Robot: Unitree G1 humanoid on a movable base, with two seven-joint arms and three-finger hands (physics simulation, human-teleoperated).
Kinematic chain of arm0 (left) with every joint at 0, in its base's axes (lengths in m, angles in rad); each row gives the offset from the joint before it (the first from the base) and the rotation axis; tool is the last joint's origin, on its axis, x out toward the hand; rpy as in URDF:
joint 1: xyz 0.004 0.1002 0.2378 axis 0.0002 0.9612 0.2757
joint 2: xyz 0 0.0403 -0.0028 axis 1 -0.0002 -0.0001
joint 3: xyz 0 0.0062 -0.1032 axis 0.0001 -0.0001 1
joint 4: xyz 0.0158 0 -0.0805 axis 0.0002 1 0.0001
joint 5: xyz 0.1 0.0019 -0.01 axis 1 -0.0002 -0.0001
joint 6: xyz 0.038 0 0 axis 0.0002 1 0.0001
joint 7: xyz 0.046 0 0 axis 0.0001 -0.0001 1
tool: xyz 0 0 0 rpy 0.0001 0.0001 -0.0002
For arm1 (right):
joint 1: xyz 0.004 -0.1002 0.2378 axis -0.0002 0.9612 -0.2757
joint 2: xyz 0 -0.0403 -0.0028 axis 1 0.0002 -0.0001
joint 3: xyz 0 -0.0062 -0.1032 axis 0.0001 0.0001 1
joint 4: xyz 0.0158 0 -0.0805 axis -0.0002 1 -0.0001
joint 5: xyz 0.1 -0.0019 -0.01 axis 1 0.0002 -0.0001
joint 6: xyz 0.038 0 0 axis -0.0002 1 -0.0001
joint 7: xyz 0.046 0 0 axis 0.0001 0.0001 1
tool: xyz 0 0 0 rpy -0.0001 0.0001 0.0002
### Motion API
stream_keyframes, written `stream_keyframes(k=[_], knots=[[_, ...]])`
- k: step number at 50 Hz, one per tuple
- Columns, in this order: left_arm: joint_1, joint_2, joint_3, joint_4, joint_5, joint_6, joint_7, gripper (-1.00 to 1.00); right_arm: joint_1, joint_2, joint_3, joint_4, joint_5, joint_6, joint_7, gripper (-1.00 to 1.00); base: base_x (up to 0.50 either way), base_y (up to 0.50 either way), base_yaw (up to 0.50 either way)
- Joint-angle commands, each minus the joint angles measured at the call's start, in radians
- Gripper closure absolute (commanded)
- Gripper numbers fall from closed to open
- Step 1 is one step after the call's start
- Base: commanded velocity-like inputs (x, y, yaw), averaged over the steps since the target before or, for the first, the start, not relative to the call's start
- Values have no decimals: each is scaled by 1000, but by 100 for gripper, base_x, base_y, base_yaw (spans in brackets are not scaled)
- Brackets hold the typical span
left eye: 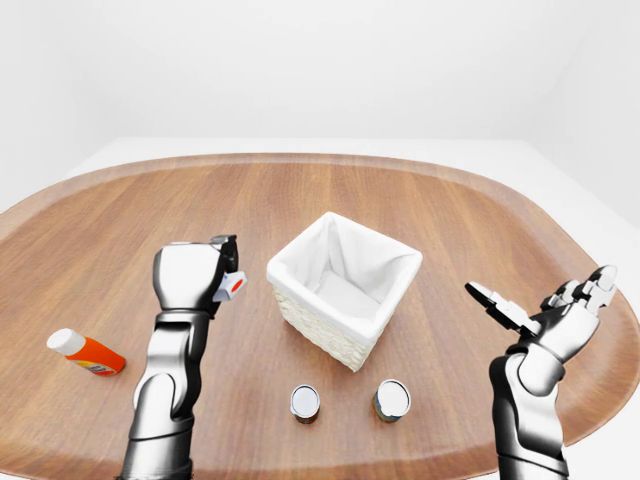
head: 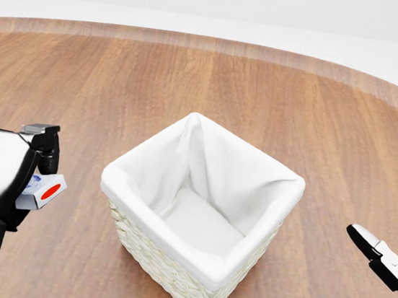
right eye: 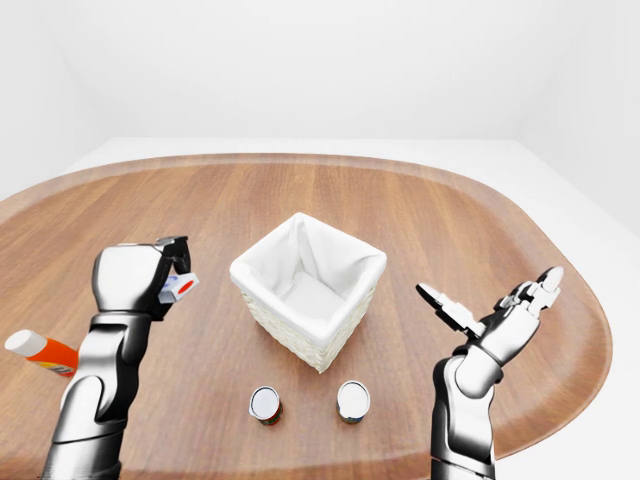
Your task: Pick up the alphabet soup and the cream cheese box, and put them in the basket.
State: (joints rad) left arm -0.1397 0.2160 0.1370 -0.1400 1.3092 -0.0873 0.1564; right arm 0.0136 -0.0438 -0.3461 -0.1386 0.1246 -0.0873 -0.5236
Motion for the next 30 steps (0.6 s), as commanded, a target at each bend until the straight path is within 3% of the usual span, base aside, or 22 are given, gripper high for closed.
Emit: stream_keyframes(k=[1, 11, 18, 24, 30], knots=[[-153, -7, -62, -14, -16, 0, -113, 100, 1, 0, 1, 3, -2, 0, 0, -100, 0, 0, 0], [-296, -45, -116, 59, 26, 35, -171, 100, 6, 3, -2, -13, 1, 0, 0, -100, 0, 0, 0], [-401, -111, -189, 224, 89, 50, -117, 100, 10, 5, -4, -17, 3, 0, 0, -100, 0, 0, 0], [-509, -141, -205, 336, 103, 97, -109, 100, 13, 6, -5, -25, 9, 0, 0, -100, 0, 0, 0], [-622, -162, -227, 505, 111, 108, -70, 100, 12, 6, -5, -23, 7, 0, 0, -100, 0, 0, 0]])
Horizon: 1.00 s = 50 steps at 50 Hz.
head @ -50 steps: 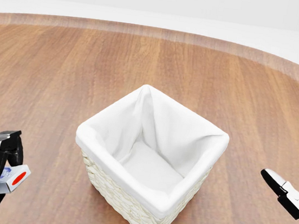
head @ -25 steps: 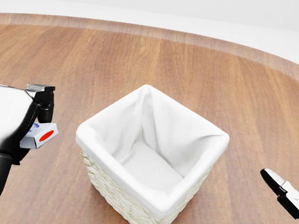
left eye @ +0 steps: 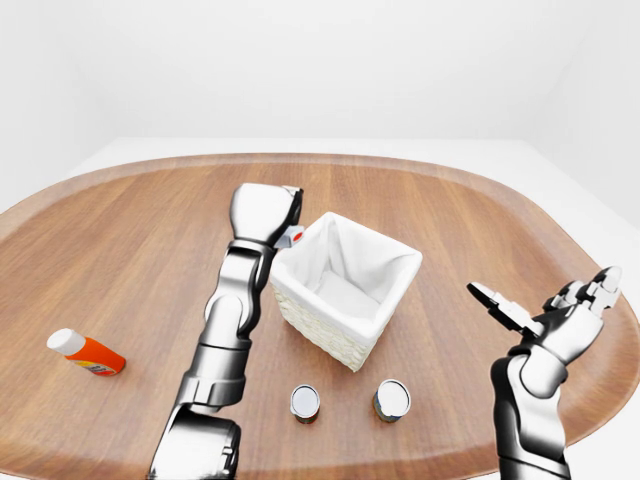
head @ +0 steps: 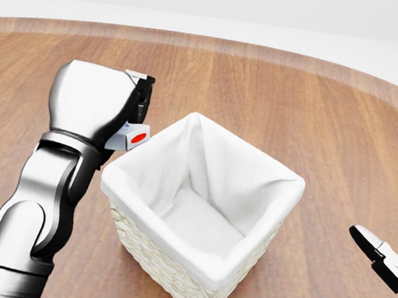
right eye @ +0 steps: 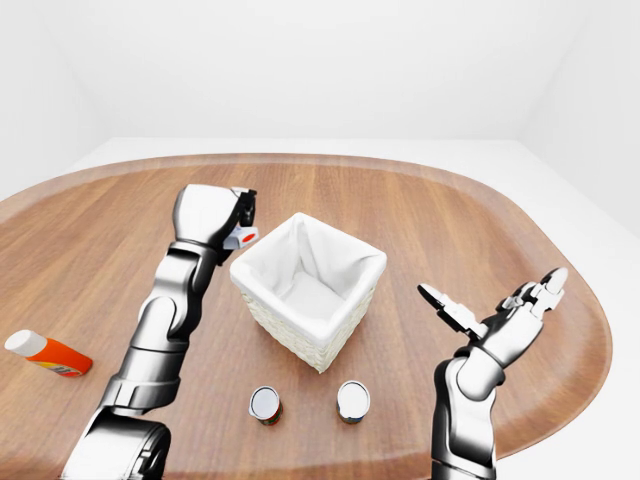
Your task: Pick up the alphabet soup and the cream cheese box, and put them in the basket.
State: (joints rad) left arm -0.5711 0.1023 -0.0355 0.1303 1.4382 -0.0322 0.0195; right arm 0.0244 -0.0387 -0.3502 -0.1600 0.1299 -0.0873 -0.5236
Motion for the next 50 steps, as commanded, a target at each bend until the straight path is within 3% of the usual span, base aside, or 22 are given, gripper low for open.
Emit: stream_keyframes(k=[1, 9, 12, 14, 22, 25, 36, 38, 40, 41, 45, 50], knots=[[-213, -49, -57, 279, -16, 53, 80, 100, 1, 1, 0, -3, 1, 0, 0, -100, 0, 0, 0], [-362, -69, -68, 545, -22, 64, 177, 100, 3, 2, 1, -9, -1, 0, 0, -100, 0, 0, 0], [-416, -79, -73, 658, -40, 57, 212, 100, 1, 2, 2, -2, -2, 0, 0, -100, 0, 0, 0], [-468, -92, -76, 762, -63, 39, 233, 100, 3, 2, 2, -7, -3, 0, 0, -100, 0, 0, 0], [-610, -136, -110, 1060, -54, 55, 332, 100, 3, 3, 3, -8, -5, 0, 0, -100, 0, 0, 0], [-625, -156, -108, 1116, -68, 42, 324, 100, -1, 2, 3, 5, -5, 0, 0, -100, 0, 0, 0], [-625, -211, -138, 1182, -22, 85, 314, 100, 1, 1, 2, 2, 1, 0, 0, -100, 0, 0, 0], [-617, -215, -105, 1194, -64, 35, 284, 100, 3, 2, 2, -6, 1, 0, 0, -100, 0, 0, 0], [-619, -215, -109, 1199, -64, 18, 282, 100, 3, 2, 2, -5, 1, 0, 0, -100, 0, 0, 0], [-618, -214, -102, 1205, -70, 32, 285, 100, 3, 2, 1, -3, 1, 0, 0, -100, 0, 0, 0], [-603, -221, -114, 1215, -56, 47, 286, 100, -1, 0, 2, 5, 1, 0, 0, -100, 0, 0, 0], [-586, -229, -119, 1225, -25, 55, 302, 100, 6, 2, 1, -9, 1, 0, 0, -100, 0, 0, 0]])
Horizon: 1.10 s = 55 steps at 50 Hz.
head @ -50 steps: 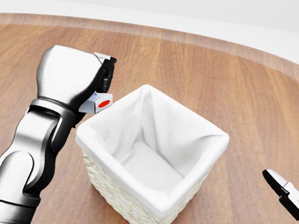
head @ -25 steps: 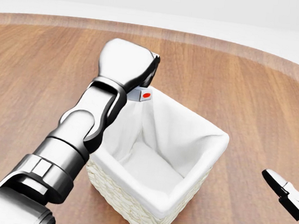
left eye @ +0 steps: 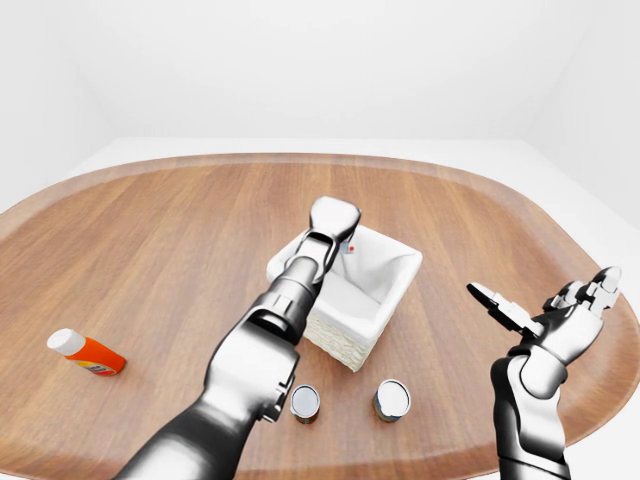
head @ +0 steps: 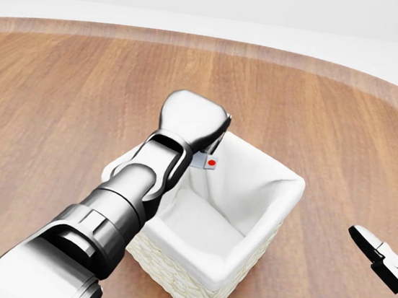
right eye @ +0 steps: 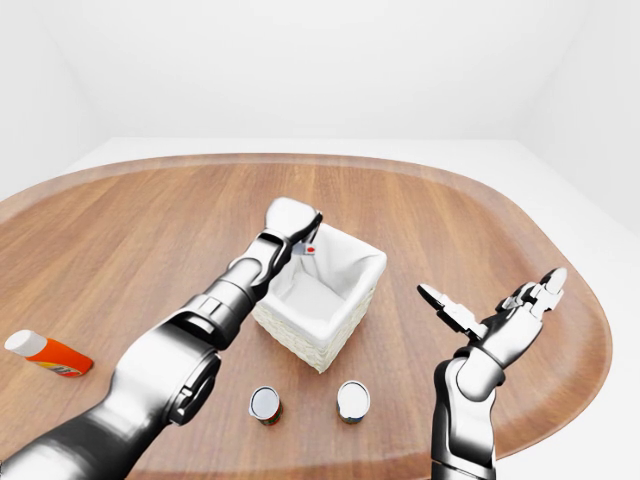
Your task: Pick up the alphabet soup and the cream cheese box, and put them in the basket.
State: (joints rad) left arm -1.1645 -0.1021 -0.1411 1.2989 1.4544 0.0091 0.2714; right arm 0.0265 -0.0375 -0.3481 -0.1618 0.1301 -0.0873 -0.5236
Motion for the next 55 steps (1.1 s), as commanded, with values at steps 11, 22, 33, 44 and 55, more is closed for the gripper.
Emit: stream_keyframes(k=[11, 22, 33, 44, 55], knots=[[7, -57, -7, 63, -9, 32, 85, 100, 5, 3, 1, -10, -3, 0, 0, -100, 0, 0, 0], [3, -73, 1, 65, 6, 36, 99, 100, 6, 5, 3, -1, -7, 0, 0, -100, 0, 0, 0], [14, -82, -6, 68, 26, 50, 115, 100, 7, 5, 3, -7, -6, 0, 0, -100, 0, 0, 0], [10, -80, 1, 69, 31, 62, 119, 61, 7, 4, 3, -3, -7, 0, 0, -100, 0, 0, 0], [4, -77, 1, 69, 49, 72, 129, -100, 9, 6, 2, -6, -9, 0, 0, -100, 0, 0, 0]])
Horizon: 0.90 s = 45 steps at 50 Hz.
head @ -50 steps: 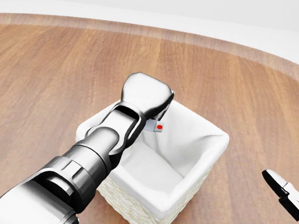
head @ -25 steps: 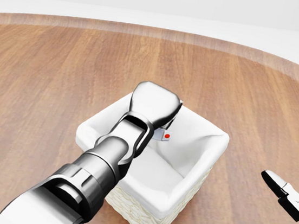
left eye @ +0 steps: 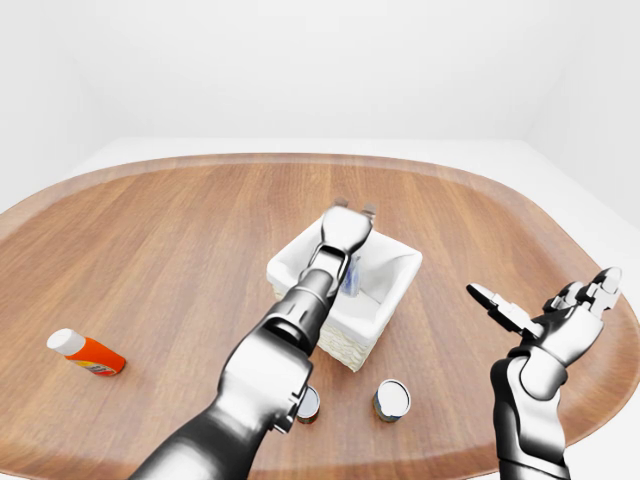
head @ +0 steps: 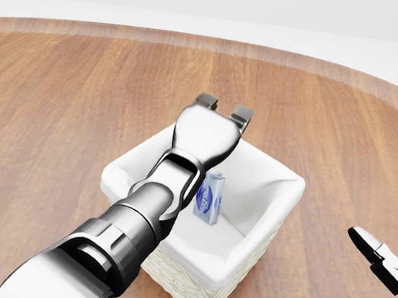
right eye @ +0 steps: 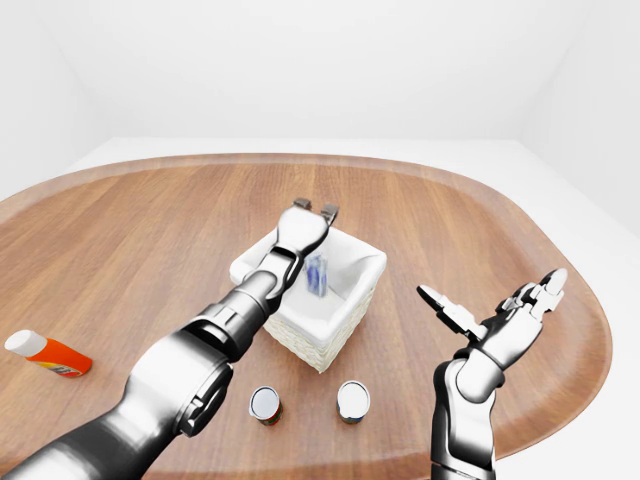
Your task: Pick up the alphabet soup and the cream cheese box, and put them in the basket.
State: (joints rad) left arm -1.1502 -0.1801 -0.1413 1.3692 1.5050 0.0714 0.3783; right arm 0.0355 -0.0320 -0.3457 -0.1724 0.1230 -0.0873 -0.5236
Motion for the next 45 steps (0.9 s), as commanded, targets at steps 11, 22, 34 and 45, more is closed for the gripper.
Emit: stream_keyframes(k=[11, 22, 34, 45], knots=[[-46, 20, 14, -12, -38, -11, 11, -100, 3, 2, 0, -8, -3, 0, 0, -100, 0, 0, 0], [-81, 37, -7, -43, -57, -11, 46, -100, 3, 3, 1, -7, -6, 0, 0, -100, 0, 0, 0], [-57, 97, -3, -182, -128, -5, 128, -100, 3, 4, 2, -1, -9, 0, 0, -100, 0, 0, 0], [-11, 136, 3, -304, -151, 16, 145, -100, -1, 0, 2, 4, -7, 0, 0, -100, 0, 0, 0]])
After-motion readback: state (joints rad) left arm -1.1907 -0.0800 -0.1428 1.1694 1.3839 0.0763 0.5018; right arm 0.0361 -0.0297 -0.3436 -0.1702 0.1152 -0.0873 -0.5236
